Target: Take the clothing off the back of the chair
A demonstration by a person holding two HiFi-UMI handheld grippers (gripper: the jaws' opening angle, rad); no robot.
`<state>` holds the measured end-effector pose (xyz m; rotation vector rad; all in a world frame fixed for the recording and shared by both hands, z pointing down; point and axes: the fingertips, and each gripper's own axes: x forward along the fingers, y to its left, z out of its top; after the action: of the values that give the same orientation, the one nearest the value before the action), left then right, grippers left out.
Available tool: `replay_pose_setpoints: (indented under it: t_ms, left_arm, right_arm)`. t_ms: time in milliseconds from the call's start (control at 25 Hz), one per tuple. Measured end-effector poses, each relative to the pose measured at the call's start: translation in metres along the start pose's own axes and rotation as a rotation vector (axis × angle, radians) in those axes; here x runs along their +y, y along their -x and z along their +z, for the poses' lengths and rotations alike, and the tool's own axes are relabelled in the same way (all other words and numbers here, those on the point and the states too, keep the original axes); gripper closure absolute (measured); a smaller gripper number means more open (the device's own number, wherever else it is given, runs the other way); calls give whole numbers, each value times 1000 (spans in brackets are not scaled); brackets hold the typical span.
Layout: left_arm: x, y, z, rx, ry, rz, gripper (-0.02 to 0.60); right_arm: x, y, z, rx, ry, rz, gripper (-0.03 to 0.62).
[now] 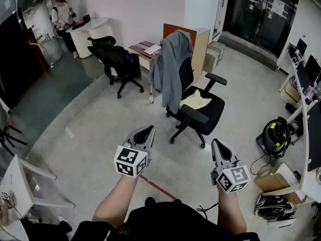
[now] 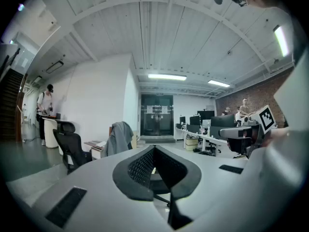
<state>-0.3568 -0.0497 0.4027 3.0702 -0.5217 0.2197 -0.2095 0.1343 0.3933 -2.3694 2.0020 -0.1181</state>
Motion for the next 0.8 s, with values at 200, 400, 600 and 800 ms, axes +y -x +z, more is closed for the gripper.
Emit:
replay_pose_setpoints:
  t_ms: [200,400,600,800]
  left_arm:
    - [-10,-7,-3,1,7,5,578]
    - [-30,-12,-4,1,16,5,578]
    - [-51,-20,-3,-13,10,6,578]
    - [-66,-28,-1,-13,5,4,578]
  right_arm:
    - [-12,4,1,-18,-3,-8,582]
    - [-23,21,1,-30,-14,-17,582]
    - [-38,42,0,-44,-34,-17,580]
    - [-53,61,-9,-21,-42,-29,580]
